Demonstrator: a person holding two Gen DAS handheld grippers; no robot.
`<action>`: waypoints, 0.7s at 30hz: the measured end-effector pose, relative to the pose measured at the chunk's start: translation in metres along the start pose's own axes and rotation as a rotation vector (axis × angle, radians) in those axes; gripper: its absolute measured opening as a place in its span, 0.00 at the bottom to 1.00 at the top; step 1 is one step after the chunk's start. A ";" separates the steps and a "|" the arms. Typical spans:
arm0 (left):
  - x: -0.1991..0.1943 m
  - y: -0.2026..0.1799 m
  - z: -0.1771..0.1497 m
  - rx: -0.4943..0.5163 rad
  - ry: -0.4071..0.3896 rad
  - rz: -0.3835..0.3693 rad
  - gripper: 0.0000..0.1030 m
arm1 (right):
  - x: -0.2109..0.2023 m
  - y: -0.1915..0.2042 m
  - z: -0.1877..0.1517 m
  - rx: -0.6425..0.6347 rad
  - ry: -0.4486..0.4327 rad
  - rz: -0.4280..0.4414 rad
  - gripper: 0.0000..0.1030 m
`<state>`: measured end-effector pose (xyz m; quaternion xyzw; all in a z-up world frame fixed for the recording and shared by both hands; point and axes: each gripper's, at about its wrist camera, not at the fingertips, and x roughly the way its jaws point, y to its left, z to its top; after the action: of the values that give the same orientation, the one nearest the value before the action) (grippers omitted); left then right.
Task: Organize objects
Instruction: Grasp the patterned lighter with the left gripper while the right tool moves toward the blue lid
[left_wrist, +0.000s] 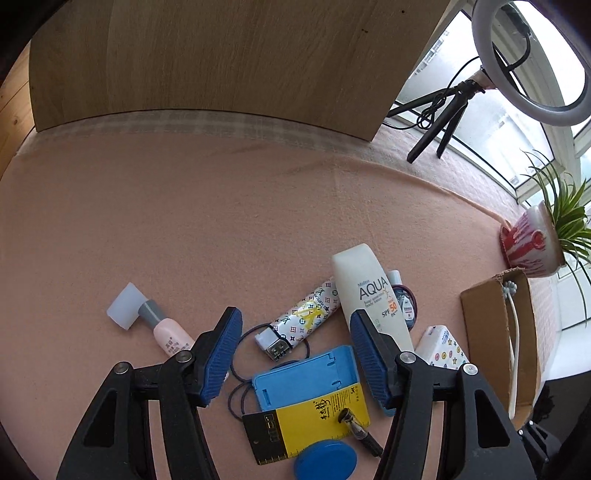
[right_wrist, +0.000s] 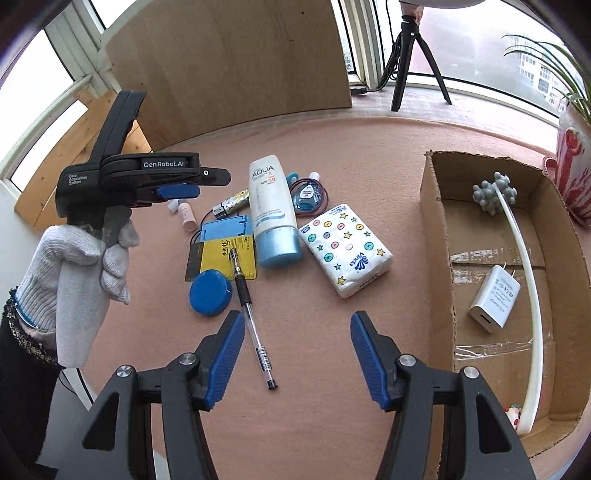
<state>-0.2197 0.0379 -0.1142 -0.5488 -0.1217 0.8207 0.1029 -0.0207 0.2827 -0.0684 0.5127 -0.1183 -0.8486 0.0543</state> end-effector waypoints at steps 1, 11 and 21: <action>0.004 0.001 0.001 0.005 0.008 0.000 0.62 | 0.003 0.003 0.000 -0.002 0.009 0.003 0.50; 0.042 -0.016 0.002 0.115 0.069 0.041 0.51 | 0.037 0.026 -0.002 -0.040 0.095 0.018 0.35; 0.038 -0.041 -0.021 0.266 0.077 0.037 0.24 | 0.073 0.034 -0.004 -0.052 0.154 -0.030 0.20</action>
<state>-0.2132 0.0899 -0.1426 -0.5635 0.0022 0.8096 0.1641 -0.0528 0.2334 -0.1242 0.5766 -0.0841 -0.8102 0.0638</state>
